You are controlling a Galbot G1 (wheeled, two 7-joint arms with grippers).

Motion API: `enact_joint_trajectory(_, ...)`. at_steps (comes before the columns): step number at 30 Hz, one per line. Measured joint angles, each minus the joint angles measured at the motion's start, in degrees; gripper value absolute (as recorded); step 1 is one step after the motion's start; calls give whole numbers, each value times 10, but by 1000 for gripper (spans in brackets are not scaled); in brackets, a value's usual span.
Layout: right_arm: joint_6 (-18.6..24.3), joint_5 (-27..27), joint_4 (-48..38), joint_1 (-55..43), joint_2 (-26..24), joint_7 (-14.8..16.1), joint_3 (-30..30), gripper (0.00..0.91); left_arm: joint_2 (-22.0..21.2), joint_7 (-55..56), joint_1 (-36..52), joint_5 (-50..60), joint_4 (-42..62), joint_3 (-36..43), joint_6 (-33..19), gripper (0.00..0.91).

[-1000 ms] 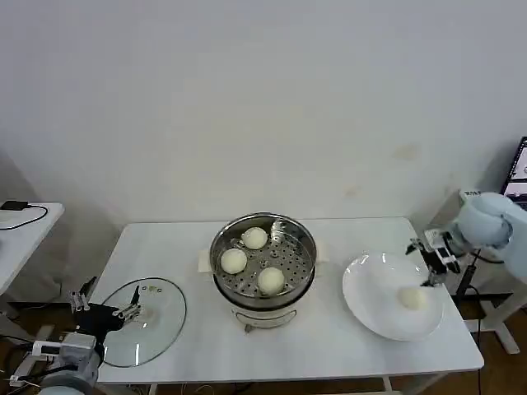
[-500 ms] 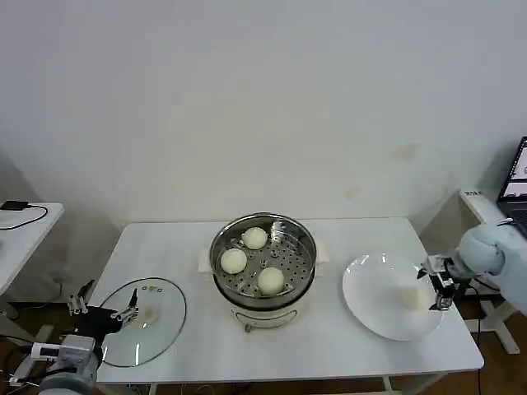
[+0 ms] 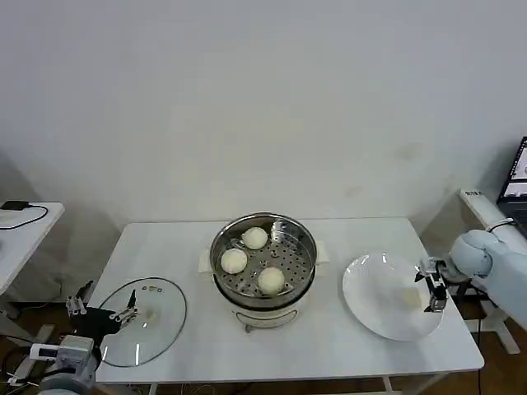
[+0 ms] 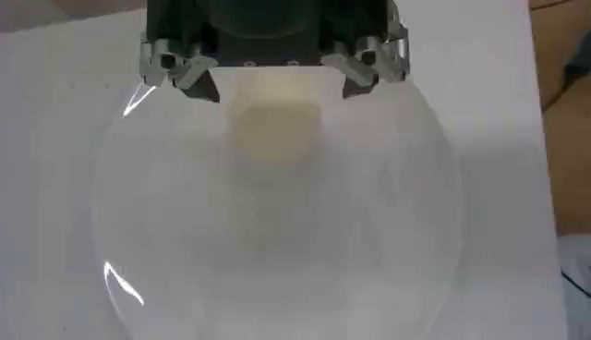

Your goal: Take steamed baozi put them in steamer then cover it.

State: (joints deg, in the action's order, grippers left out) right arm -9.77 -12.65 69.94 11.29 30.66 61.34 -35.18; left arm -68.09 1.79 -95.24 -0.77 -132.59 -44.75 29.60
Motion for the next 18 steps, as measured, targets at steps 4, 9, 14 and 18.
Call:
enact_joint_trajectory(4,0,-4,-12,6,12,0,1,806,-1,0,-2,0,-1,-2,0,907)
enact_joint_trajectory(9,-1,-7,-27,9,25,-1,4,746,-2,0,-2,0,-2,-2,0,907)
enact_joint_trajectory(14,-2,-10,-32,7,30,0,3,595,-2,0,-4,1,-2,-3,0,907)
enact_joint_trajectory(18,-4,-9,-34,5,32,1,2,554,-4,0,-4,1,-2,-3,-1,907)
